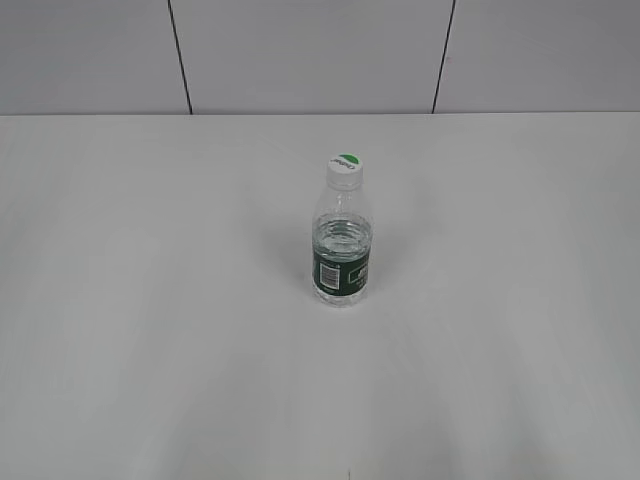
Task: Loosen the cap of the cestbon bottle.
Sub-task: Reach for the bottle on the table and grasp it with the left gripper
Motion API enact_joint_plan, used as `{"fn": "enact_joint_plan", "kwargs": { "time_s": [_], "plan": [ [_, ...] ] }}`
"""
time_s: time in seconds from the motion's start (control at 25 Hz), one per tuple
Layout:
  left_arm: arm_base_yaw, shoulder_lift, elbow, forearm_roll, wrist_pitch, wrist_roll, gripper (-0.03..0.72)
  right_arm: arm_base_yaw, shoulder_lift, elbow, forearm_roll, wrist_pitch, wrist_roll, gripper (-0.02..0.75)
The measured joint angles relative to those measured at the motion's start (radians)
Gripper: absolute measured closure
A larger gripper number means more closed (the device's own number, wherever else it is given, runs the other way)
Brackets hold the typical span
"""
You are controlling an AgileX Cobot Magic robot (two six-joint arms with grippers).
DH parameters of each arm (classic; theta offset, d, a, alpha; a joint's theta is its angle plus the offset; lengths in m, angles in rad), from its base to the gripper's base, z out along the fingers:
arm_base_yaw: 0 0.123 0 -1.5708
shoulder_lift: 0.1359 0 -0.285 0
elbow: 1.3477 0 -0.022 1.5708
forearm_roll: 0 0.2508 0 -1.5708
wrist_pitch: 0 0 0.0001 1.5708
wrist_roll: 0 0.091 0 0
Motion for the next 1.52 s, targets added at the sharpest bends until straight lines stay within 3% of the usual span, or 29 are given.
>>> {"fn": "enact_joint_plan", "kwargs": {
  "time_s": [0.32, 0.88, 1.52],
  "plan": [
    [0.0, 0.077, 0.027, 0.006, -0.317, 0.0, 0.174, 0.0, 0.0, 0.0, 0.0, 0.0, 0.0, 0.149],
    [0.0, 0.4, 0.278, 0.006, -0.797, 0.0, 0.179, 0.0, 0.0, 0.0, 0.0, 0.0, 0.0, 0.15],
    [0.0, 0.799, 0.286, 0.067, -1.197, 0.0, 0.196, 0.0, 0.0, 0.0, 0.0, 0.0, 0.0, 0.15]
  ]
}}
